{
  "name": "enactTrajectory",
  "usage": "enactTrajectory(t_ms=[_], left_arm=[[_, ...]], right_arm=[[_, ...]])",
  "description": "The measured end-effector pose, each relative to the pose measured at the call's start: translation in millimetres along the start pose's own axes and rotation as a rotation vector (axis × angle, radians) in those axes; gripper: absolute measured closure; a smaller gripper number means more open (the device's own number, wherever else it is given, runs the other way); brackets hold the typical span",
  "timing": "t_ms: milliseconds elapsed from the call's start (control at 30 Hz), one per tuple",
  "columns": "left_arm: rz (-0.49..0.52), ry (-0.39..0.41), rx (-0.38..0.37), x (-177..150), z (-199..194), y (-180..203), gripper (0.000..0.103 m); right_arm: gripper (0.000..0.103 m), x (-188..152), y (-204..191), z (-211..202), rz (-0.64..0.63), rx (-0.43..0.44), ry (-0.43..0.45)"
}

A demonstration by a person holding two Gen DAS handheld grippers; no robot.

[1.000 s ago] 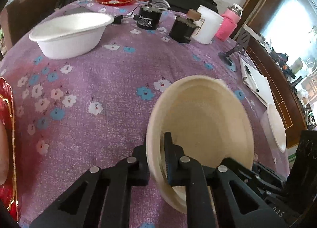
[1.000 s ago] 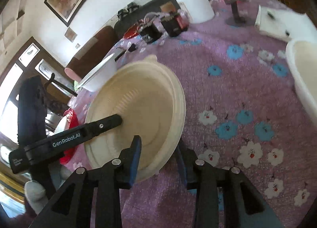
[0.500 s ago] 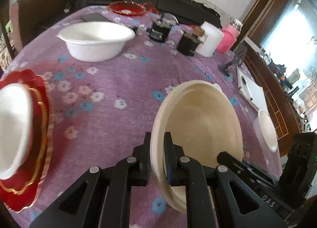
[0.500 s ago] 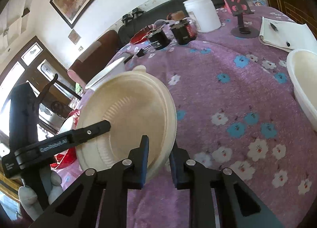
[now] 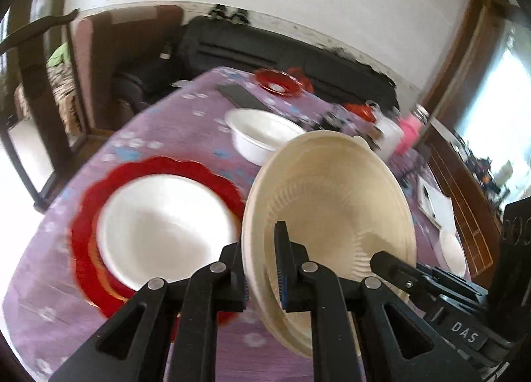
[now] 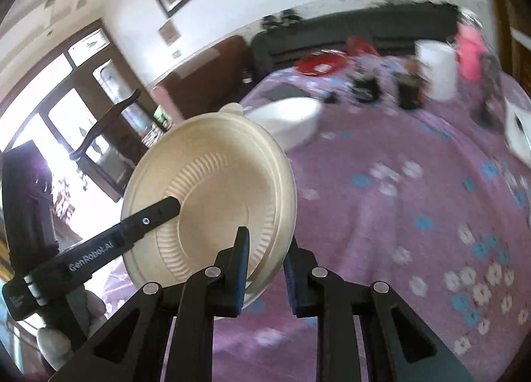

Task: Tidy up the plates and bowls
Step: 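Carry the beige bowl onto the plate stack and open the right tool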

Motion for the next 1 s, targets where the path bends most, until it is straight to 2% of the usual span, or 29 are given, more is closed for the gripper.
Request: enactTrajectory(t_ms=[200, 367, 567, 733, 867, 933, 1000], left_arm=[[-0.06, 0.016, 0.081, 24.6, -11.3, -57.9, 0.092], [-0.125, -0.027, 0.113, 24.4, 1.9, -101.7, 0.092], [-0.159, -0.092, 0.121, 13.8, 24.5, -129.4, 0.092], [-0.152, -0.118, 0.121, 9.3, 36.1, -132.2, 0.091], [-0.155, -0.126, 0.117, 8.9, 38.9, -133.9, 0.088], [-0.156, -0.127, 0.124, 8.4, 38.3, -135.2, 0.08], [-0.163, -0.115, 0.124, 8.7, 34.4, -136.6, 0.068]], right_arm=[[0.081, 26.9, -47.8, 41.7, -0.03, 0.056, -0.074], [0.081, 31.4, -70.6, 88.4, -0.031, 0.057, -0.156], [0.081, 24.4, -79.6, 116.3, -0.049, 0.015, -0.209], [0.081, 22.1, -74.2, 123.3, -0.046, -0.013, -0.232], [0.081, 19.7, -71.5, 126.1, -0.041, -0.038, -0.244], [0.081, 19.4, -69.7, 125.4, -0.03, -0.051, -0.236], [0.081, 18.9, -69.1, 124.5, -0.017, -0.056, -0.231]])
Point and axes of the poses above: each gripper's, at about its wrist camera, not at the fingertips, and z roughly the way its jaws point, y to its right, x to its top, the point moved 5 cm from there along z, roughly the way its jaws point, and after that the axes turned 6 degrees about -y, right-handed, at the moved point
